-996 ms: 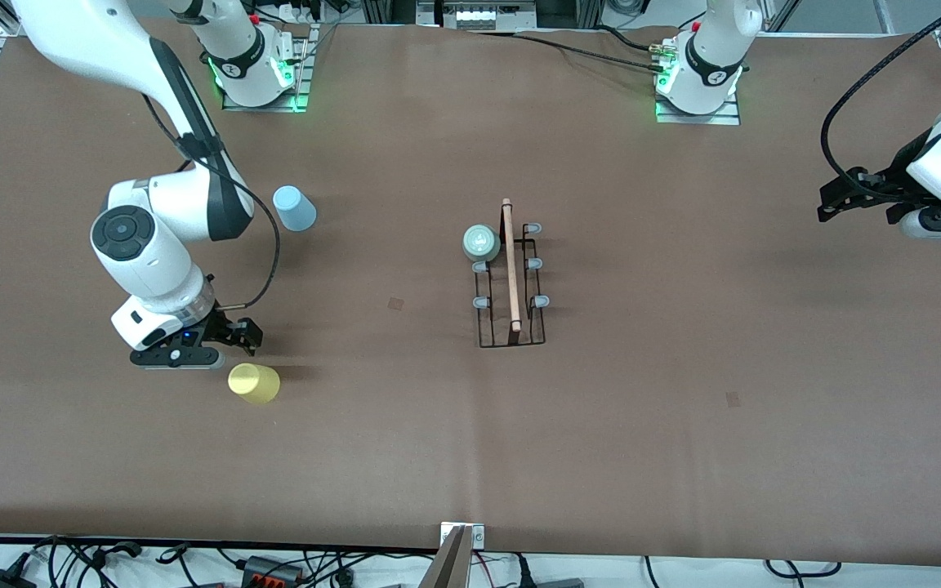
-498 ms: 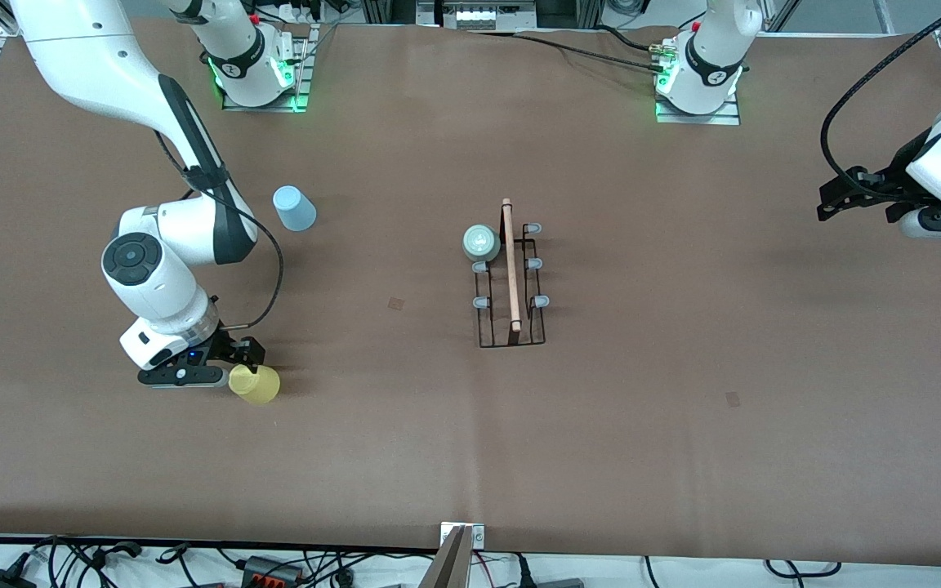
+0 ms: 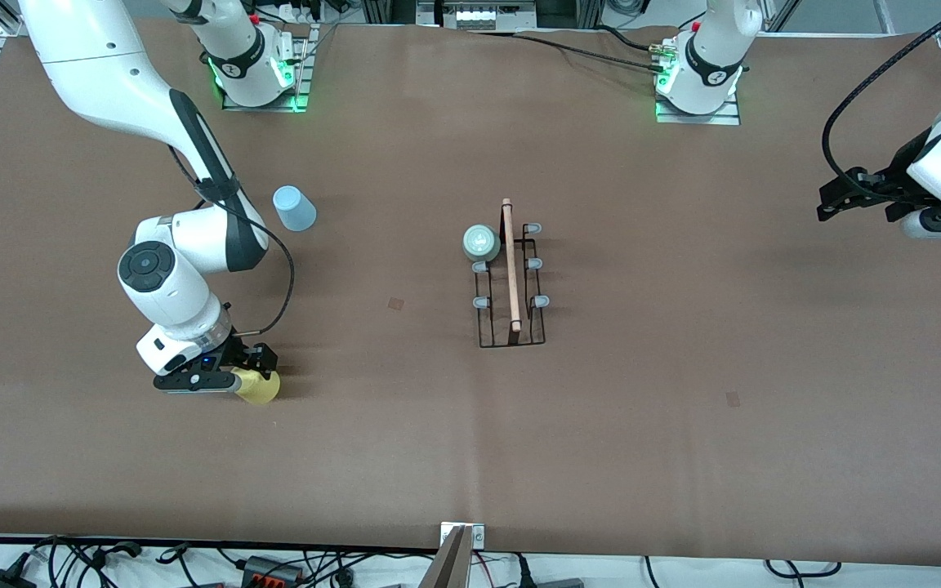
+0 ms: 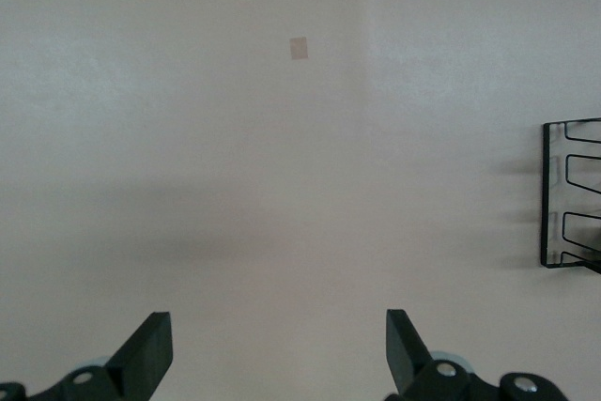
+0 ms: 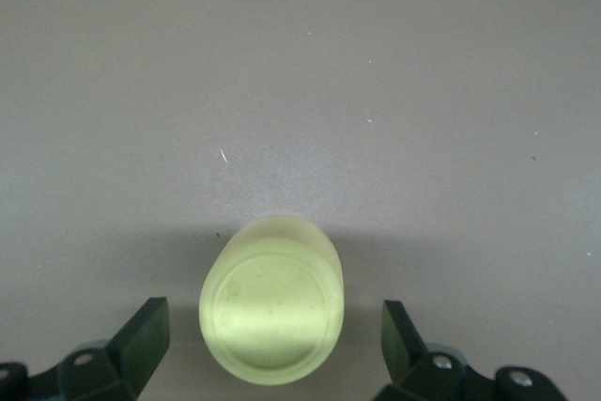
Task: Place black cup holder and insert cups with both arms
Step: 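Lower the right gripper over the yellow cup and grasp it, then lift the yellow cup and carry it toward the holder with the right gripper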
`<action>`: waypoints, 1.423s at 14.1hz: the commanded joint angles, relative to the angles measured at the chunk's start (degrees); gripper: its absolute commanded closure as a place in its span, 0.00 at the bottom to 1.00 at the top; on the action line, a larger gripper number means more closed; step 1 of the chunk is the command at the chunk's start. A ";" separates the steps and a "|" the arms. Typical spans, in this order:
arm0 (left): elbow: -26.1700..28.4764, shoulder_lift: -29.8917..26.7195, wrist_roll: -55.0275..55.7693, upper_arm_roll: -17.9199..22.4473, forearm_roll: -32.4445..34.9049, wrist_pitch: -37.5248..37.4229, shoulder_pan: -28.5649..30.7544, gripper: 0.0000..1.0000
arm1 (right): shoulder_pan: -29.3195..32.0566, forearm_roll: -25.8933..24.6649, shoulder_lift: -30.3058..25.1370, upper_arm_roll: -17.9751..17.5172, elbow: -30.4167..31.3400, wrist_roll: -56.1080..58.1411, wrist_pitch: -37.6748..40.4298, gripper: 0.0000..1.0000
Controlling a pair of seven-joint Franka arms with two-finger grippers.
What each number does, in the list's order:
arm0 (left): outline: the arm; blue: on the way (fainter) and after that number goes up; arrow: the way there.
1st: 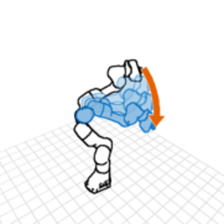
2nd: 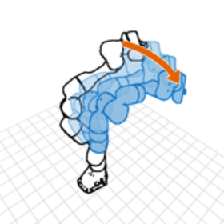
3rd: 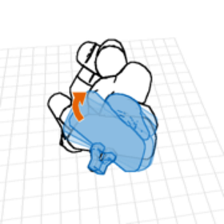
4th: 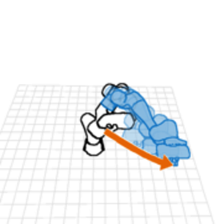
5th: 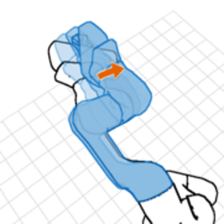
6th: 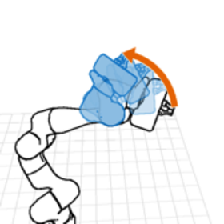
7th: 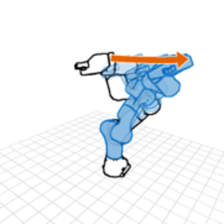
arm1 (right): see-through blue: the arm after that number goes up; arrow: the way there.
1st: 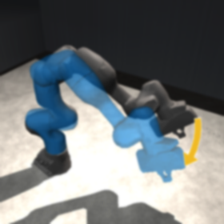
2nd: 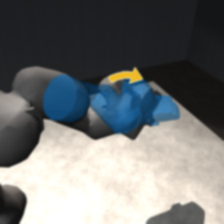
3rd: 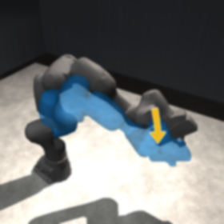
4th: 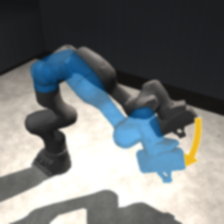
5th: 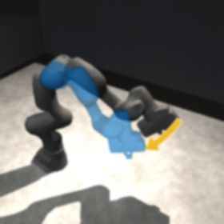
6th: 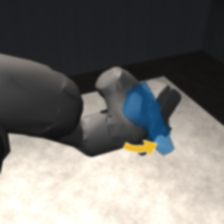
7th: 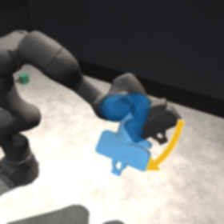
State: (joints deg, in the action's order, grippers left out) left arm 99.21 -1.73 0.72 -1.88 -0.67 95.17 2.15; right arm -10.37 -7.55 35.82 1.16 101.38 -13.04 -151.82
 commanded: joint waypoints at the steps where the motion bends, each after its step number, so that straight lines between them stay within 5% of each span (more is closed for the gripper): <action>1: -1.65 0.58 1.13 0.12 -0.92 -2.26 -0.22 0.00 | 1.05 0.96 1.36 -1.07 -1.10 0.74 -2.08 0.00; 4: -1.74 0.67 2.27 0.12 -0.83 -2.63 -0.30 0.00 | 0.96 1.04 1.71 -1.07 -1.10 0.74 -2.08 0.02; 6: -4.53 2.77 2.10 0.21 -0.92 -2.80 -0.22 0.00 | 0.88 1.04 1.54 -1.07 -1.10 0.92 -1.55 0.55; 8: -6.39 3.92 2.18 0.30 -0.92 -4.29 -0.13 0.00 | 0.44 1.04 0.66 -1.07 -0.84 0.92 -0.59 0.88; 14: -6.48 4.01 2.10 0.30 -0.92 -4.47 0.14 0.00 | -2.45 1.22 -11.10 -1.60 -1.10 -0.92 17.58 0.94; 20: -6.83 4.01 1.92 0.30 -1.00 -4.73 -0.13 0.00 | -12.81 1.48 -19.03 -1.78 -1.45 -23.91 26.40 0.94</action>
State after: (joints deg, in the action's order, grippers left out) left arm 94.35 1.44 2.47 -1.74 -0.67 91.93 2.16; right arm -19.71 -6.61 18.56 -0.87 98.88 -29.35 -126.27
